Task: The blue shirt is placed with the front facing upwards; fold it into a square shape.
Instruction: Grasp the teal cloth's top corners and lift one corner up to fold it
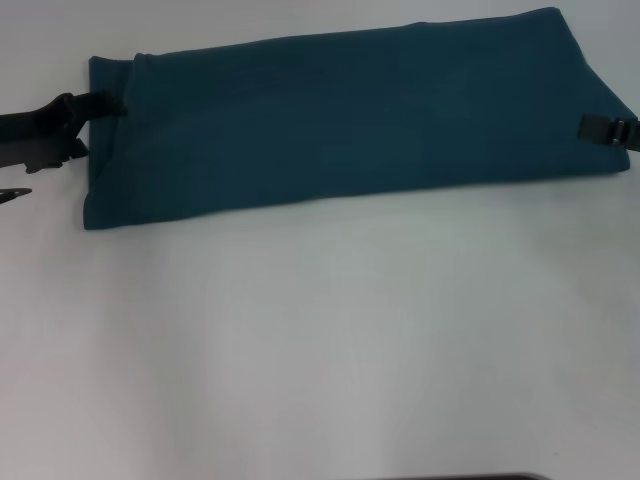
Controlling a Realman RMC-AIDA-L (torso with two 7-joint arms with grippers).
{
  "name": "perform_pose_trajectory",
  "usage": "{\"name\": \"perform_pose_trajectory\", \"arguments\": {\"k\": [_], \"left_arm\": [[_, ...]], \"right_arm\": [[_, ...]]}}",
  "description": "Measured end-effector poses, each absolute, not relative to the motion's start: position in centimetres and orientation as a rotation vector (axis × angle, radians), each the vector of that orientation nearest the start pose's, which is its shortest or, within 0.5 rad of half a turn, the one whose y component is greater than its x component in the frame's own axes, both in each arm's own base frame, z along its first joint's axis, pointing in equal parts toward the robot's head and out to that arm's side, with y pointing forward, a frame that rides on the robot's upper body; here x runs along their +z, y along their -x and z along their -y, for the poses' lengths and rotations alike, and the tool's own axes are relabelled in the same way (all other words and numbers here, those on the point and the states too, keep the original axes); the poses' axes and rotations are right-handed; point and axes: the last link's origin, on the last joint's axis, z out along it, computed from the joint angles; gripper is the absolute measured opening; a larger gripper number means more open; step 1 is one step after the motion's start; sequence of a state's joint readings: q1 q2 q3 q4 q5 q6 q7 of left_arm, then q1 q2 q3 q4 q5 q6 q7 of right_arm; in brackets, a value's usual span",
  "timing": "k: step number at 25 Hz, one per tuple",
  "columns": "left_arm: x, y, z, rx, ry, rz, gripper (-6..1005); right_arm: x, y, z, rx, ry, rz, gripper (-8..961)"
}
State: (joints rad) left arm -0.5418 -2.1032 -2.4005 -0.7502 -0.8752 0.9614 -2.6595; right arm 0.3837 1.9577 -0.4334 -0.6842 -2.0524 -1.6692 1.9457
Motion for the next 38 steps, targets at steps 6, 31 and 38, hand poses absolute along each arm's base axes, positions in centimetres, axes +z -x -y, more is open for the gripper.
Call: {"name": "perform_pose_trajectory", "arguments": {"k": [6,31,38], "left_arm": [[1.5,32.1,-38.4,-0.525,1.652,1.885,904],[0.5,28.1,-39.9,-0.387,1.835,1.913,897],[2.0,28.7,-39.6,-0.447,1.778,1.897,894]], "right_arm": [[8.2,-33.6,-29.2,0.855,2.258,-1.488,914],[8.4,-33.6,-29.1,0.86,2.267,-1.484,913],[8.4,-33.7,-29.0,0.86,2.264,-1.489,912]]}}
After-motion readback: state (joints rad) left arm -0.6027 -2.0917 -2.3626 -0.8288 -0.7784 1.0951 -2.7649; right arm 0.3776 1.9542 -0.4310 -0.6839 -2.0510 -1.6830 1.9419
